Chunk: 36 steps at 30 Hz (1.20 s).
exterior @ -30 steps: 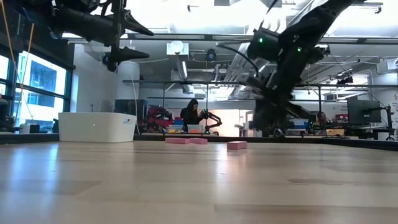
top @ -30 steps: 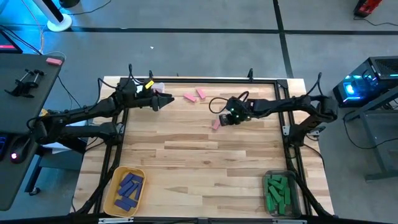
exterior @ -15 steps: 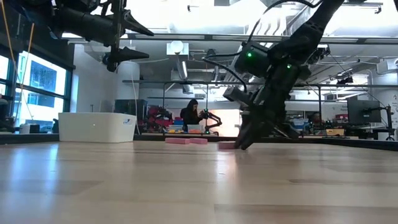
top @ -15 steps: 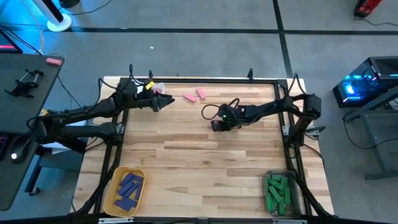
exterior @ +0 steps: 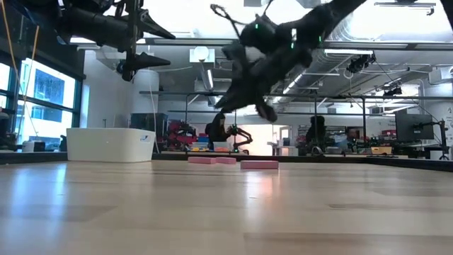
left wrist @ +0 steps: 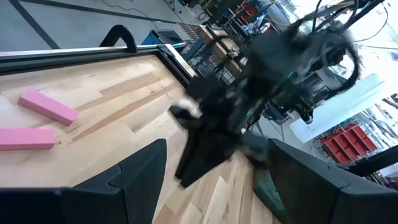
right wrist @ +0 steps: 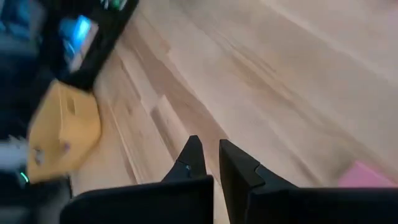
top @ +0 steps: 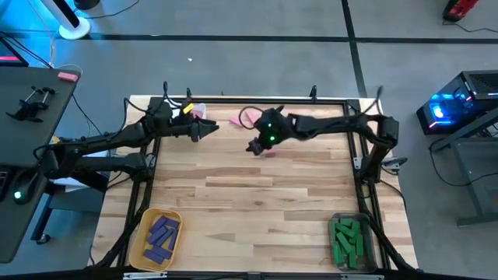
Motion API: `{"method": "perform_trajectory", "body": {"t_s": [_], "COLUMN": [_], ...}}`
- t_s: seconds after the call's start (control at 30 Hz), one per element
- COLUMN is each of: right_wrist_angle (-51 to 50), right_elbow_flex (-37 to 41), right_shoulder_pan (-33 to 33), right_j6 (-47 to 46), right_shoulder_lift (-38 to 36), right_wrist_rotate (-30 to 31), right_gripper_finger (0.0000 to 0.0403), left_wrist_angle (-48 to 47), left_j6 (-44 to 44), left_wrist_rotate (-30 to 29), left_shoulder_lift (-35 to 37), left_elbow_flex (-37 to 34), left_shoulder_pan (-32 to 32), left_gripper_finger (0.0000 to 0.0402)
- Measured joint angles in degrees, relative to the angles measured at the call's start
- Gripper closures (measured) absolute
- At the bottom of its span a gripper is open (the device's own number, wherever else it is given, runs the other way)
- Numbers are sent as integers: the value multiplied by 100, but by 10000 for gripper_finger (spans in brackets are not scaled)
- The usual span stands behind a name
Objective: Sort blocks
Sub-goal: Put the pink block into the white bin
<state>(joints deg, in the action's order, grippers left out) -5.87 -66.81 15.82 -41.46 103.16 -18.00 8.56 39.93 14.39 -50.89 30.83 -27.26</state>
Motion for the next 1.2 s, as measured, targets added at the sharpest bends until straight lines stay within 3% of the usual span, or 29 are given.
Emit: {"method": "perform_trajectory", "body": {"t_s": [0.2, 0.33, 0.47, 0.63, 0.77, 1.03, 1.13, 1.2], "right_wrist_angle": [-2184, -2784, -2970, -2931, -2876, -2761, -2803, -2846], "right_elbow_flex": [-514, -578, -568, -571, -572, -595, -596, -595], "right_shoulder_pan": [116, 266, 252, 59, 52, 185, 232, 263], "right_j6": [1626, 2658, 3809, 5088, 5658, 5839, 5696, 5604], "right_shoulder_lift": [-241, -188, 62, 436, 673, 1117, 1162, 1167], "right_wrist_rotate": [259, 108, 460, 1522, 1739, 1458, 1280, 1191], "right_gripper_finger": [402, 377, 308, 204, 163, 170, 208, 259], "left_wrist_angle": [-16, -18, -17, -18, -18, -16, -15, -13], "left_j6": [-5, -6, -5, 32, 32, 103, 143, 146], "left_wrist_rotate": [0, 0, 0, 0, -4, -208, -240, -246], "left_shoulder_lift": [0, 0, 0, 0, 0, 0, 0, 0], "left_elbow_flex": [0, 0, 0, 0, 0, 0, 0, 0], "left_shoulder_pan": [39, 37, 37, 37, 37, 34, 34, 35], "left_gripper_finger": [138, 138, 138, 138, 138, 138, 138, 138]}}
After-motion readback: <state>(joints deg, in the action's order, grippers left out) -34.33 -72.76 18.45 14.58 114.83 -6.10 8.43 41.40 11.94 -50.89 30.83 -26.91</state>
